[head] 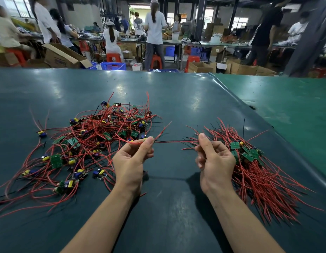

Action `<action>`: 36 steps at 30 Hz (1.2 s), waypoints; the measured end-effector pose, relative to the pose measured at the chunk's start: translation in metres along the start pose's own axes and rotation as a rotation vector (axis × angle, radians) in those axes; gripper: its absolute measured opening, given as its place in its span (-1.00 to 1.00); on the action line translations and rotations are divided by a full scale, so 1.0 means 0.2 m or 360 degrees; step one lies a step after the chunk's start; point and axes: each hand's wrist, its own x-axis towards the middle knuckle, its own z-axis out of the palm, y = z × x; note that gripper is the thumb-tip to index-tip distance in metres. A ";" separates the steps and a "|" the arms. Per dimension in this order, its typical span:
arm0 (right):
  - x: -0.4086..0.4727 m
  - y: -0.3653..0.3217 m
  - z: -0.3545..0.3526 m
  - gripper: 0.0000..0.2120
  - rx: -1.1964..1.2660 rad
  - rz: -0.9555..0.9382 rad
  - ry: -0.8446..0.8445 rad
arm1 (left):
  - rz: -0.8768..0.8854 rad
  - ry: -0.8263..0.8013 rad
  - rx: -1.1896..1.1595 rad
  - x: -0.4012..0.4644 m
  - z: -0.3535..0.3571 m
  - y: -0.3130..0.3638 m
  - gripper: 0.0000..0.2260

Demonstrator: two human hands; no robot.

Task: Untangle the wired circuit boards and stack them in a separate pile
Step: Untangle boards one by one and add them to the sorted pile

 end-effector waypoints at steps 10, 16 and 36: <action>-0.06 0.03 0.00 -0.78 -0.0433 0.0140 -0.0331 | -0.0169 0.0059 -0.0317 0.01 0.00 0.02 -0.88; -0.11 0.04 0.05 -0.87 -0.0426 0.0303 -0.0643 | -0.0194 -0.0439 0.0142 -0.05 0.01 -0.03 -0.77; 0.04 -0.05 -0.01 -0.77 0.0050 -0.0160 0.0234 | -0.0101 -0.0002 -0.0156 -0.01 0.01 0.01 -0.80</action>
